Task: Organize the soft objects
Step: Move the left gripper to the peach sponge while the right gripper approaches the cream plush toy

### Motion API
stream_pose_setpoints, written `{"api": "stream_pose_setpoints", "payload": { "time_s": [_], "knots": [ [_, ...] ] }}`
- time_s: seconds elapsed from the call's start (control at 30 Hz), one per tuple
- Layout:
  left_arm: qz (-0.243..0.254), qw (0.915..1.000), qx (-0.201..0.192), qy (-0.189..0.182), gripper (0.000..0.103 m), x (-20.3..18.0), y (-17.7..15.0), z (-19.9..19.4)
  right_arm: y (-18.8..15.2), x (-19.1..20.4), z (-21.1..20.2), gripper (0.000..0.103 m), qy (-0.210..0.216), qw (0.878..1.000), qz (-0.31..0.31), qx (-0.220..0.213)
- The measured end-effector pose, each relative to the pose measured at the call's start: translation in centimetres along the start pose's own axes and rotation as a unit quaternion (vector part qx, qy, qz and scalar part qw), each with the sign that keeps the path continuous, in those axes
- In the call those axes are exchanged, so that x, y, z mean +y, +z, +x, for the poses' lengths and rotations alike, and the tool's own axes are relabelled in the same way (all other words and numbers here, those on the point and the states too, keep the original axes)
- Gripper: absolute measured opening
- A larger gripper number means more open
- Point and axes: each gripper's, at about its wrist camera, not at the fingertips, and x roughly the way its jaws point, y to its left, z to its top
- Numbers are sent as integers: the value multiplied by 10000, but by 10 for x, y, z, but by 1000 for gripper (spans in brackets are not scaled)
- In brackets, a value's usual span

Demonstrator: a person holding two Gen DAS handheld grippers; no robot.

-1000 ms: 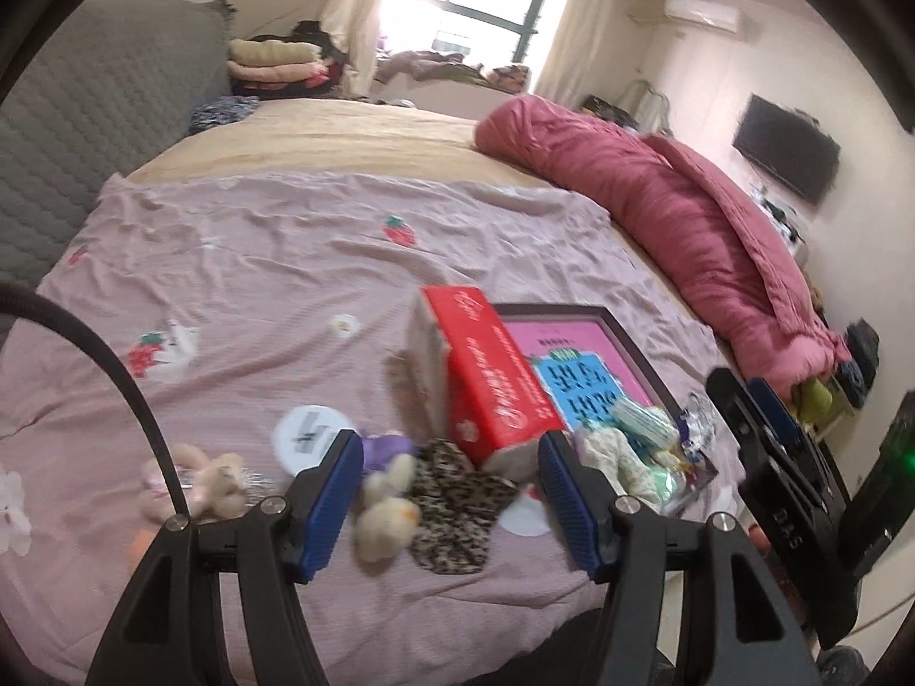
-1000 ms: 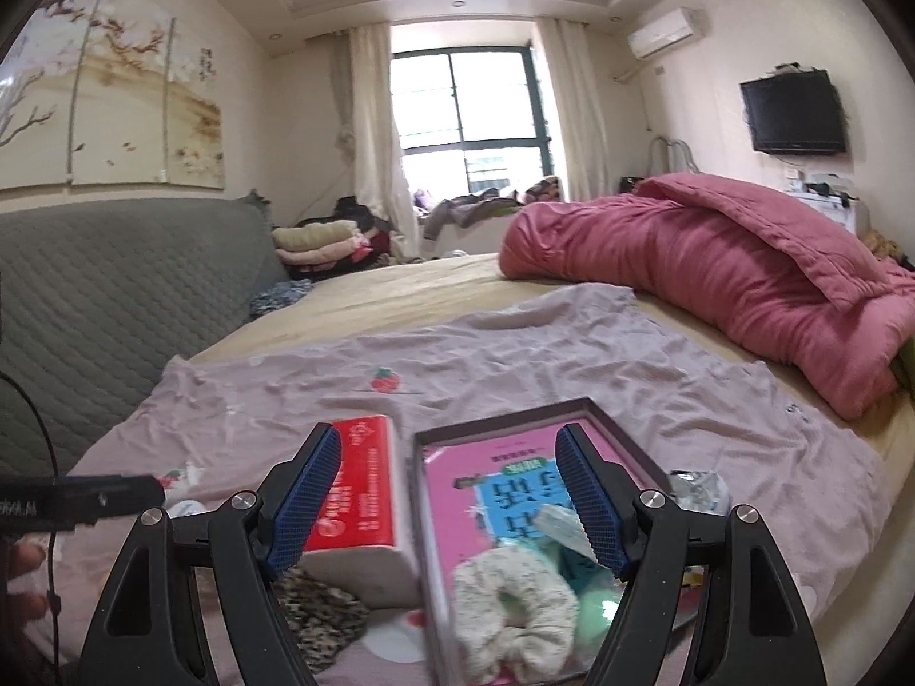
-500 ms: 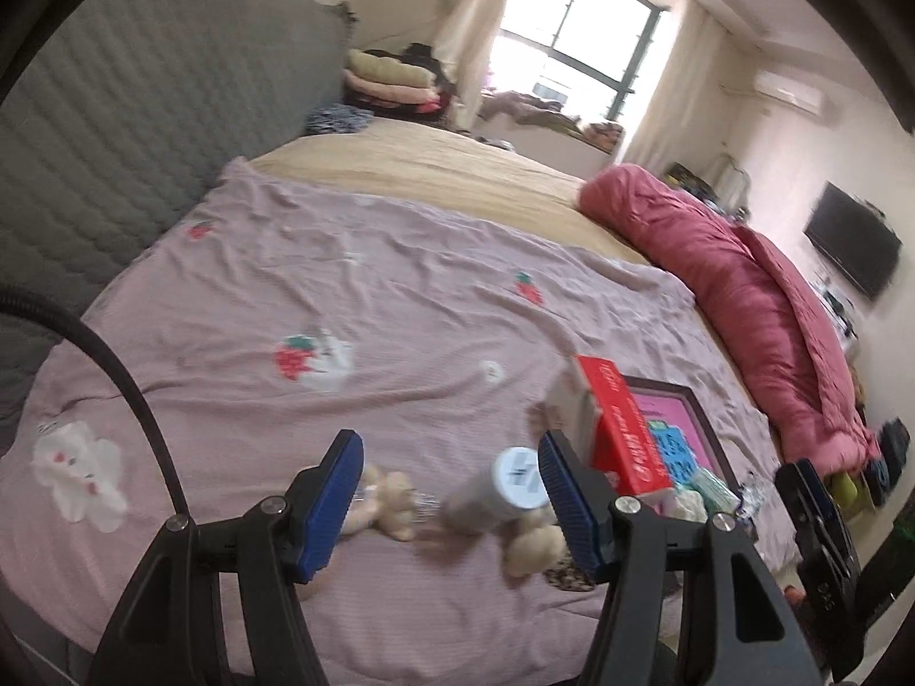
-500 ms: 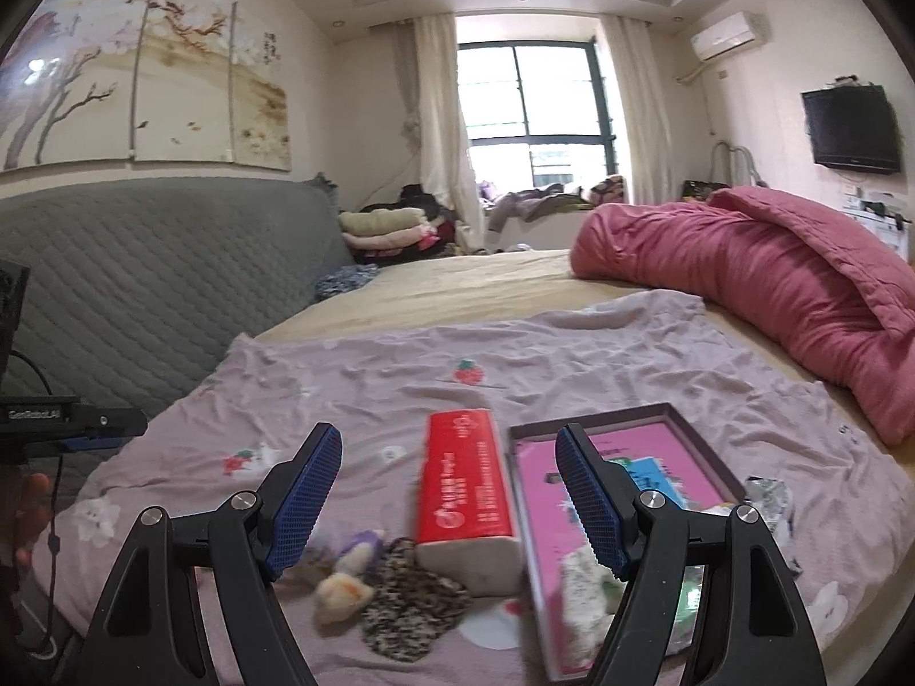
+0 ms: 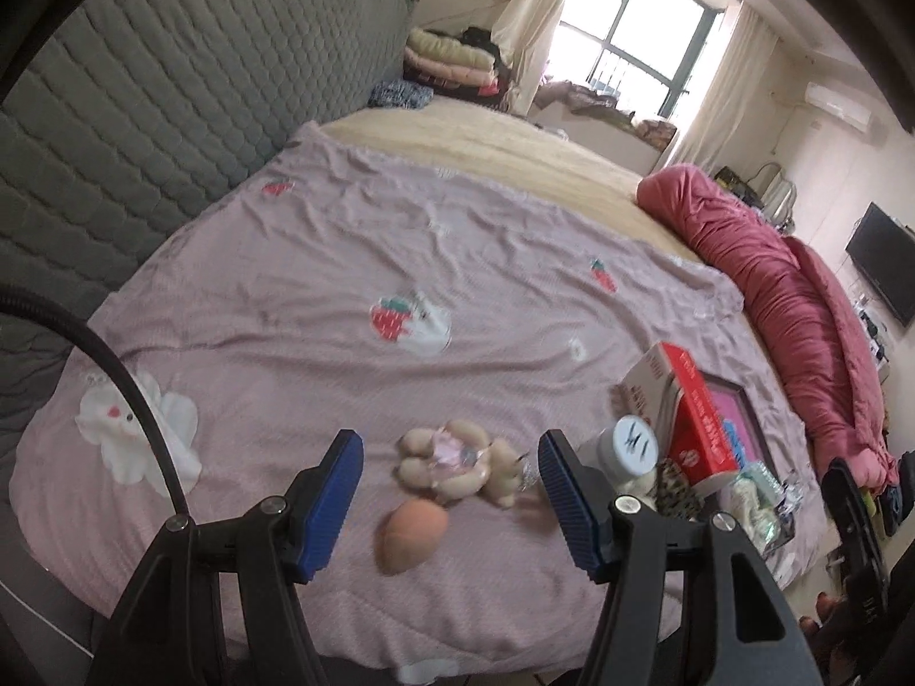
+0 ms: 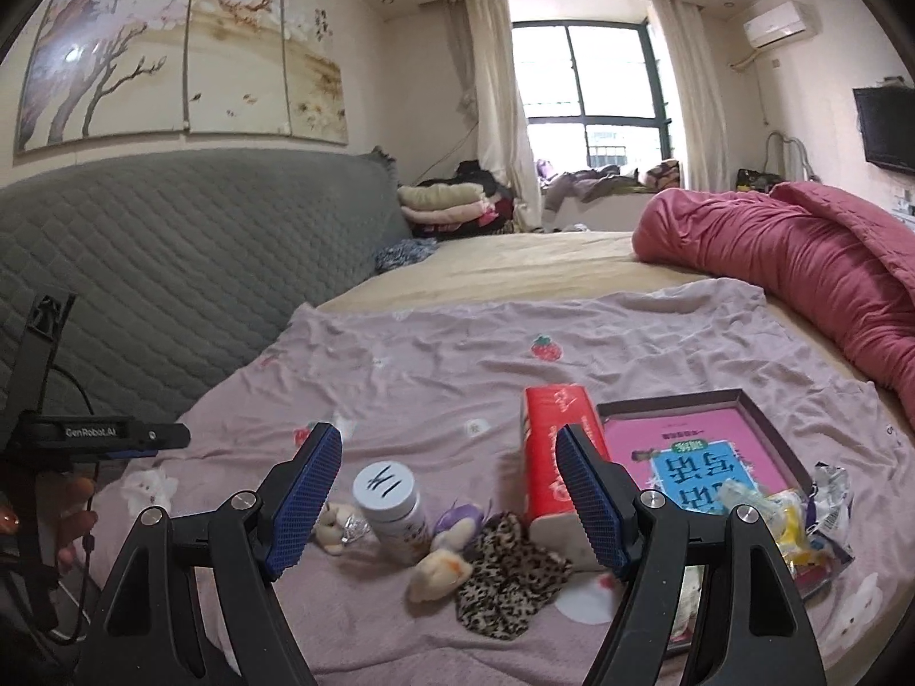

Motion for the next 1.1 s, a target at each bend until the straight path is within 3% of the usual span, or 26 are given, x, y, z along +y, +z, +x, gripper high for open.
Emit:
{"api": "stream_pose_setpoints", "payload": {
  "time_s": [0.3, 0.67, 1.1],
  "knots": [
    [170, 9987, 461, 166, 64, 5, -24, 27, -16, 11, 21, 79, 144, 9989, -60, 453],
    [354, 9903, 1266, 443, 64, 9, -57, 78, -53, 20, 66, 79, 168, 9915, -292, 1253],
    [309, 9873, 1537, 249, 64, 12, -68, 99, -75, 20, 100, 78, 148, 9858, -395, 1627]
  ]
}}
